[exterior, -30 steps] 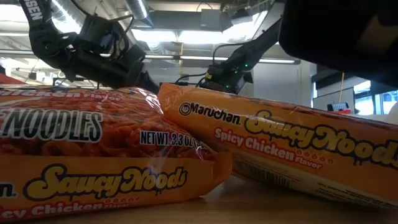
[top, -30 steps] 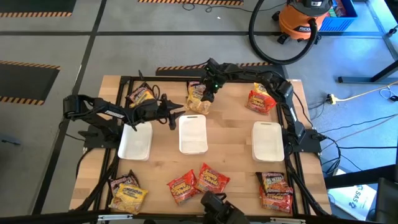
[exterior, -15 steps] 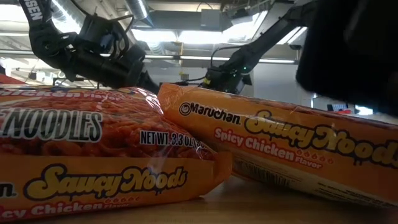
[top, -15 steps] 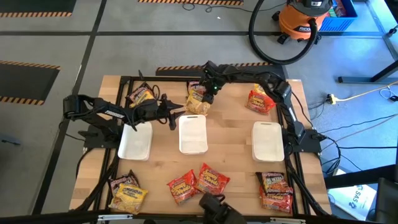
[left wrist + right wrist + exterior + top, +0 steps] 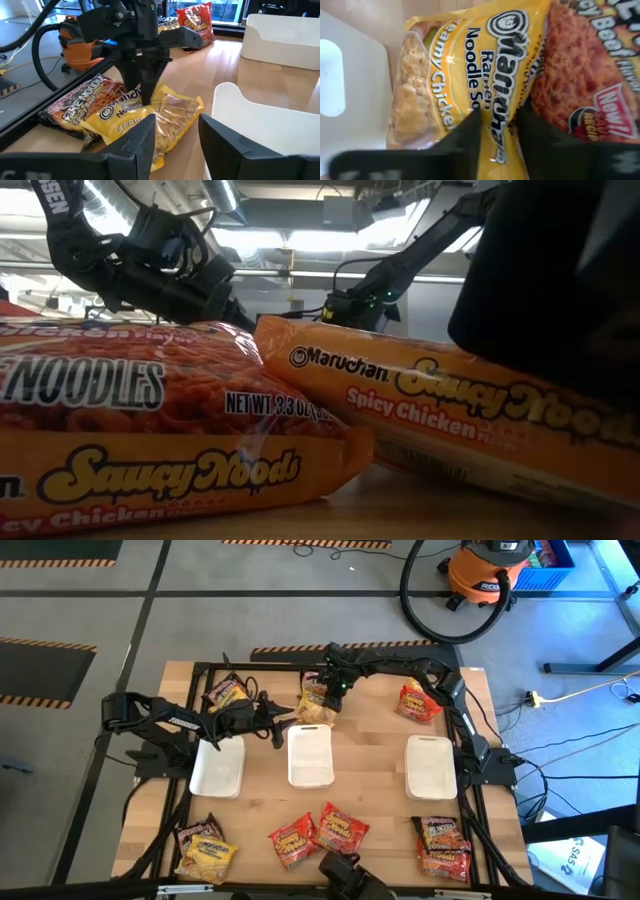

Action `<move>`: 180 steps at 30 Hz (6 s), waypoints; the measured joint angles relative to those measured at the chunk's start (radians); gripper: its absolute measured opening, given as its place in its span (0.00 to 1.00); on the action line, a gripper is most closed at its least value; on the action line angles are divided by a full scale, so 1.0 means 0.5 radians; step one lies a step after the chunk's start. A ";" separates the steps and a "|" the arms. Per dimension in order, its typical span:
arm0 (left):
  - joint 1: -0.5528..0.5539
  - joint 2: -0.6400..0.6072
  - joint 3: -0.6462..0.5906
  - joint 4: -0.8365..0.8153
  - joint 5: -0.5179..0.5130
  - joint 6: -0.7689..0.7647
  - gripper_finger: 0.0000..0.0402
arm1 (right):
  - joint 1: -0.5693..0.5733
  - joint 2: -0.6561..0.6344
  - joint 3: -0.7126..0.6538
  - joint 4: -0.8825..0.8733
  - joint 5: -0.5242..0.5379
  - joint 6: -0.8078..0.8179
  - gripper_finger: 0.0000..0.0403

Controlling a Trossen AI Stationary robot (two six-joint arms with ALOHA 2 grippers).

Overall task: Sort Maruchan noodles
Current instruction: Put the middle top yellow noodle pack into the center white bin

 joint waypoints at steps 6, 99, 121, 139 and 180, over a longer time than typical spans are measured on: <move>0.000 0.000 0.000 0.000 -0.001 0.014 0.36 | -0.014 -0.032 -0.002 -0.022 0.123 -0.077 0.03; 0.011 0.000 0.000 -0.047 -0.029 -0.059 0.36 | -0.013 -0.275 -0.493 0.377 -0.358 0.761 0.65; 0.011 0.000 0.000 -0.046 -0.049 -0.057 0.36 | 0.079 -0.191 -0.486 0.416 -0.365 0.614 0.07; 0.011 0.000 0.000 -0.044 -0.063 -0.040 0.36 | 0.233 -0.521 -0.489 0.407 0.423 0.062 0.00; 0.482 0.012 1.019 -1.702 0.309 0.186 0.68 | 0.405 -0.539 -0.489 0.495 0.689 -0.281 0.00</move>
